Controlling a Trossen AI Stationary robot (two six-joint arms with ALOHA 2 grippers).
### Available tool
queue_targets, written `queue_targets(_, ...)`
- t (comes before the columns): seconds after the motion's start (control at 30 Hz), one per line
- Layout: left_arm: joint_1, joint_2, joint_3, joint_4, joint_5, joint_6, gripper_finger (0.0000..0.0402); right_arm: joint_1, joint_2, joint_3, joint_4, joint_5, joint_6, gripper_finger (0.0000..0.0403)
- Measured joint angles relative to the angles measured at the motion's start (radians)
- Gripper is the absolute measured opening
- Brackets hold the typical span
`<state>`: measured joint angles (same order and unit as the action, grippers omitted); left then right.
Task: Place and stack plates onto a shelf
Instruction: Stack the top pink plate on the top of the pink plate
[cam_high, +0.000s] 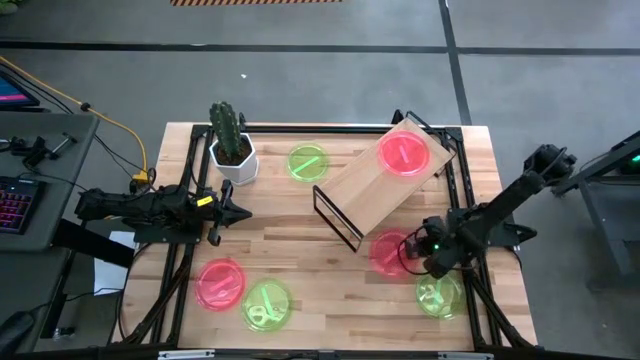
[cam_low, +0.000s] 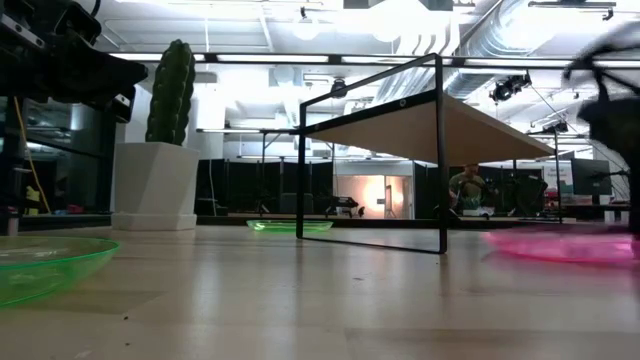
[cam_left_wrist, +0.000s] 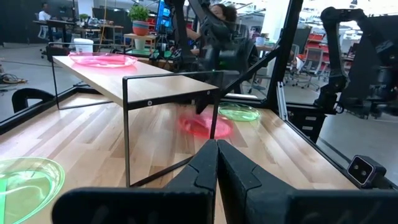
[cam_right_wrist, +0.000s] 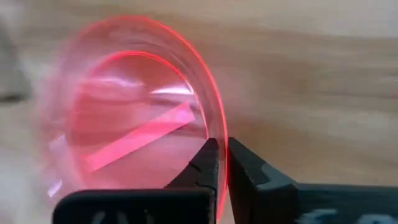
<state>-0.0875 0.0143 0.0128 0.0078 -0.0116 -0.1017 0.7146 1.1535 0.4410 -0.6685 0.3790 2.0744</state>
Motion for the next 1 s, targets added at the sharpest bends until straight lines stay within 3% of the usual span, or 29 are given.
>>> queue_targets(0.53,0.0,0.0,0.0,0.0,0.0,0.0,0.0001,0.133,-0.442,-0.001,-0.054,0.076,-0.18,0.0)
queue_targets(0.77,0.0,0.0,0.0,0.0,0.0,0.0,0.0001,0.163,-0.59,0.001,0.047,0.077,-0.374,0.0)
queue_targets(1.0,0.0,0.0,0.0,0.0,0.0,0.0,0.0001,0.163,-0.647,0.001,0.164,0.089,-0.533,0.0)
